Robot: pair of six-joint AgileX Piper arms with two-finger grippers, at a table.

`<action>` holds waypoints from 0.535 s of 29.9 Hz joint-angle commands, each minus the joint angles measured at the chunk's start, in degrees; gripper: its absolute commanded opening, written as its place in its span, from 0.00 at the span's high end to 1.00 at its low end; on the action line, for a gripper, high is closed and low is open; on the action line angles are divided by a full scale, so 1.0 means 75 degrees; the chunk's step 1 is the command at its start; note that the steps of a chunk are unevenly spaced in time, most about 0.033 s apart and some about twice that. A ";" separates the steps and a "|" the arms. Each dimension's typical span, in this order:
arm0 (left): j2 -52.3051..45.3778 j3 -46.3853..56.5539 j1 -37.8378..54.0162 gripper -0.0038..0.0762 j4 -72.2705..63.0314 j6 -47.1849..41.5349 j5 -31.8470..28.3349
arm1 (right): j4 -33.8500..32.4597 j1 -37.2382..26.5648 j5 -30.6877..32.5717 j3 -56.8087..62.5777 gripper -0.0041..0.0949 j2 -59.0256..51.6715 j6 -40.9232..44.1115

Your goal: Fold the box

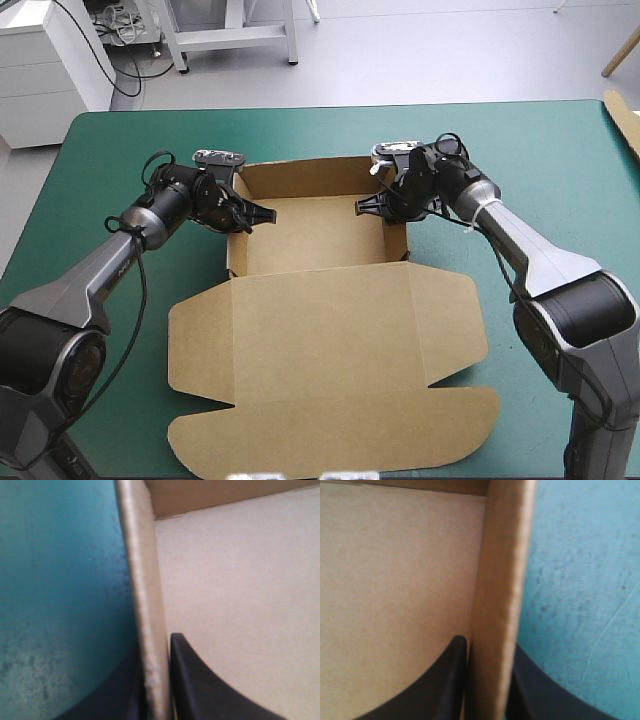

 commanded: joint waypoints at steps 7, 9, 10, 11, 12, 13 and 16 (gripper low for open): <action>-0.0236 -0.0119 -0.0131 0.44 -0.0604 0.0288 0.0011 | -0.0017 -0.0032 0.0045 -0.0964 0.55 -0.0411 -0.0164; -0.0236 -0.0119 -0.0131 0.40 -0.0723 0.0288 0.0011 | -0.0017 -0.0032 0.0340 -0.1137 0.55 -0.0411 -0.0336; -0.0236 -0.0119 -0.0131 0.40 -0.0789 0.0288 -0.0004 | -0.0017 -0.0032 0.0441 -0.1203 0.55 -0.0411 -0.0429; -0.0236 -0.0119 -0.0131 0.40 -0.0832 0.0274 -0.0040 | -0.0033 -0.0032 0.0557 -0.1271 0.55 -0.0411 -0.0422; -0.0257 -0.0119 -0.0131 0.40 -0.0827 0.0274 -0.0057 | -0.0046 -0.0032 0.0669 -0.1341 0.55 -0.0411 -0.0422; -0.0293 -0.0119 -0.0131 0.40 -0.0810 0.0274 -0.0074 | -0.0063 -0.0032 0.0727 -0.1366 0.55 -0.0411 -0.0422; -0.0466 -0.0119 -0.0114 0.40 -0.0682 0.0274 -0.0162 | -0.0149 -0.0032 0.0979 -0.1500 0.53 -0.0411 -0.0422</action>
